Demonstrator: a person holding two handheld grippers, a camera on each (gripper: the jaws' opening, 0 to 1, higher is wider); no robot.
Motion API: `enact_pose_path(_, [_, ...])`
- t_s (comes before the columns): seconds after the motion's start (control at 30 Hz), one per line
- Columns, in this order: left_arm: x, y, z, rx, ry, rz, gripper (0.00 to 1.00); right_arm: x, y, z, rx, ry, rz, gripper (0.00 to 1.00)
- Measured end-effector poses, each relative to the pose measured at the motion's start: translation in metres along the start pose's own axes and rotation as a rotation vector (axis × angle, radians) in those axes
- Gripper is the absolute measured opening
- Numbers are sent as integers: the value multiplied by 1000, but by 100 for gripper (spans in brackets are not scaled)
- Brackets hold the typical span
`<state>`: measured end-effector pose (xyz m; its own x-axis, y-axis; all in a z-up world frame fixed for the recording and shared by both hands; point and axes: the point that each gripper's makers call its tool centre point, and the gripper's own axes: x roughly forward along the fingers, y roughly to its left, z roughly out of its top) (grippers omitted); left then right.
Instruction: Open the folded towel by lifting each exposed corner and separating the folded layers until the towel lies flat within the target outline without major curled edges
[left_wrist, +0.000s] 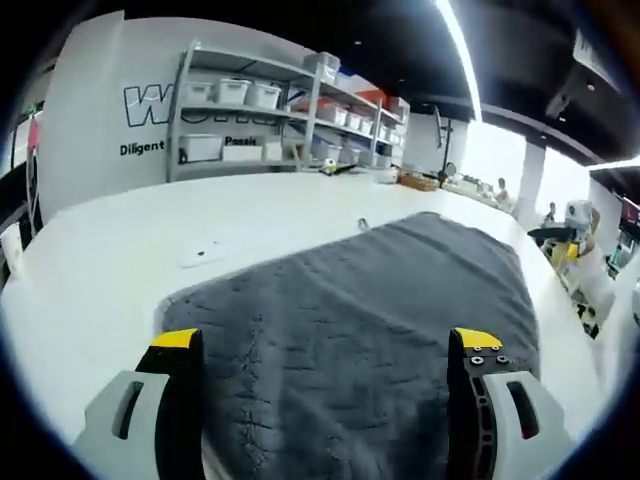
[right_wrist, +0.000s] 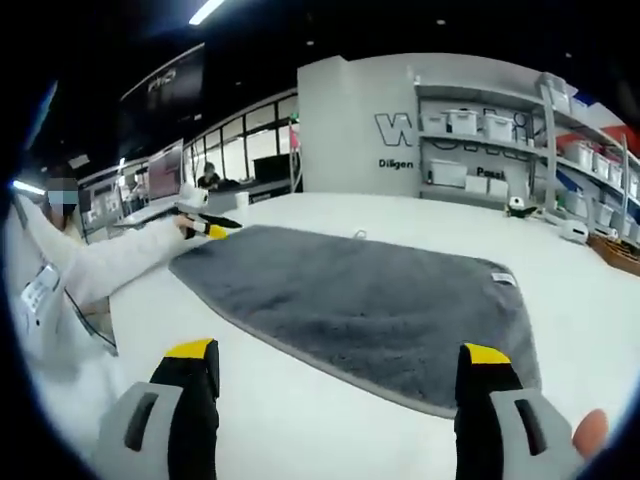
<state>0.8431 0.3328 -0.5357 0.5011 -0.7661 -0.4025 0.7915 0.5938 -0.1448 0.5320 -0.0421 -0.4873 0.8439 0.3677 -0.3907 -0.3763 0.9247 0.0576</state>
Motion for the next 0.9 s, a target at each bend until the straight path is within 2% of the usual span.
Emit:
enact_pose_path(0.13, [11, 18, -4, -71, 8, 21, 99, -2, 0, 0, -4, 3, -3, 99])
enact_pose_path(0.23, [14, 29, -4, -83, 3, 32, 99, -3, -1, -1, 0, 6, -5, 99])
enact_pose_path(0.5, [14, 39, 0, -109, -13, 50, 97, -5, -6, -2, 1, 15, -20, 99])
enact_pose_path(0.6, [9, 36, 3, -105, -15, 51, 100, -6, -7, -2, 3, 15, -25, 99])
enact_pose_path(0.7, [-3, 26, 8, -36, -18, 62, 100, -8, -13, -2, 10, 16, -39, 99])
enact_pose_path(0.87, [-28, -1, 0, 5, -1, 83, 100, -14, -26, -1, 14, 7, -80, 99])
enact_pose_path(0.9, [-39, -14, -4, 16, 7, 85, 100, -17, -31, 0, 11, 0, -98, 99])
